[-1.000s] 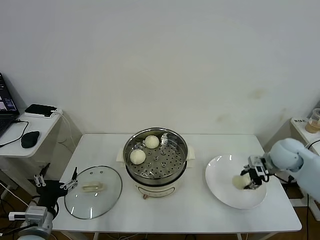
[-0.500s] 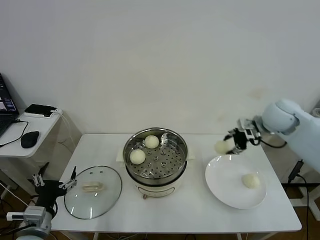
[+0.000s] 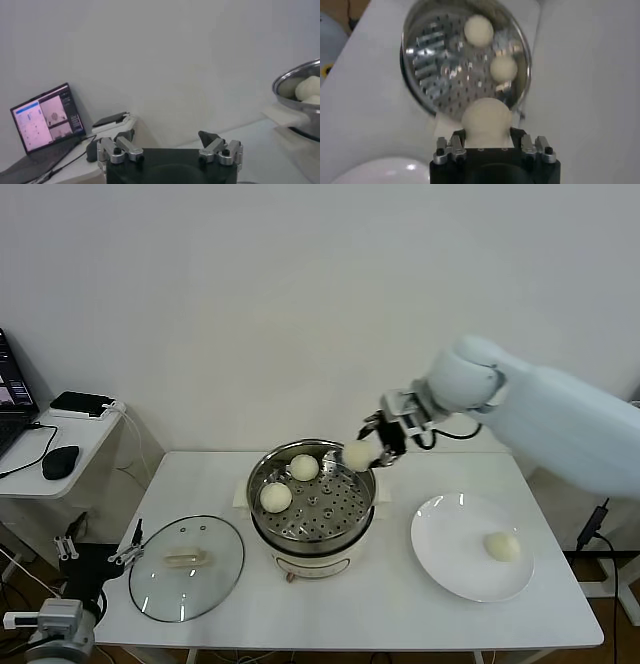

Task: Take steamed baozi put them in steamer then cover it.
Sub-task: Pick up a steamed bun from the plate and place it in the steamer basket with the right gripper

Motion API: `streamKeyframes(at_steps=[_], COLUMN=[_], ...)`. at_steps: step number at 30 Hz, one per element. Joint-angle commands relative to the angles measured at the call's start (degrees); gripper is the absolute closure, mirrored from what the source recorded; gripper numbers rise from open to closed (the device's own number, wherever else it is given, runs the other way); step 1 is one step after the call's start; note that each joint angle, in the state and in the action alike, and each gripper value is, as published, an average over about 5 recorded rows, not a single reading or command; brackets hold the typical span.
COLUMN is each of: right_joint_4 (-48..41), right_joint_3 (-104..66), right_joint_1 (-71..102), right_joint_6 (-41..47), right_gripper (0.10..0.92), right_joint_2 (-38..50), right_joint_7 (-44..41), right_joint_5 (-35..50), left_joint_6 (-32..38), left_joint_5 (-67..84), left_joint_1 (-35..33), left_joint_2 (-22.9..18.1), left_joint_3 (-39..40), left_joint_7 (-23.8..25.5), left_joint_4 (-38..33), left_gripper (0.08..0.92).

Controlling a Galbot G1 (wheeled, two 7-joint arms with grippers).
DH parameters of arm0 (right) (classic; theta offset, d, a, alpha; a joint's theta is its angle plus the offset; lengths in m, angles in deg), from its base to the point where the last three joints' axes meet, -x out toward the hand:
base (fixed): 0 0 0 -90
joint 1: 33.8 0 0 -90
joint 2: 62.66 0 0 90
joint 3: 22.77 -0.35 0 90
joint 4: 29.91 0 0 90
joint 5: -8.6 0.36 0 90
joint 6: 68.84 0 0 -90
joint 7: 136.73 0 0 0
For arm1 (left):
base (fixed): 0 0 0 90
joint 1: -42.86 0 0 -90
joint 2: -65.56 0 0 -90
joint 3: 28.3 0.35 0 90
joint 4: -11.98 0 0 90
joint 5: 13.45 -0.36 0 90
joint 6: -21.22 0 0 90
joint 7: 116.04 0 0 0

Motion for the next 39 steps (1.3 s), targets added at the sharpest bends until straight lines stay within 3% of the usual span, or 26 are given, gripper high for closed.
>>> streamKeyframes(at_steps=[1, 8, 24, 39], right_joint_4=[-0.21, -3.24, -6.27, -4.81], right_joint_3=[7.39, 10.29, 14.00, 14.54], right_joint_1=[-1.83, 1.83, 1.89, 1.55], right_joint_6=[-3.91, -13.61, -25.05, -27.13], right_gripper=[0.448, 0.448, 0.448, 0.447], right_joint_2=[-9.72, -12.79, -17.87, -16.43], right_joint_7=[1.40, 4.52, 0.65, -2.48], right_joint_5=[-0.44, -11.20, -14.19, -15.16], left_joint_6=[-0.01, -0.01, 0.17, 0.26], left_joint_5=[0.09, 0.73, 1.35, 1.33], left_joint_1=[-0.49, -1.03, -1.29, -1.20], left_joint_2=[-0.26, -0.49, -1.33, -1.52], left_joint_3=[-1.23, -2.81, -3.97, -3.82], left_joint_7=[0.01, 0.03, 0.01, 0.00], left_joint_4=[-0.38, -0.77, -0.70, -0.90], left_gripper=[0.177, 0.177, 0.177, 0.177])
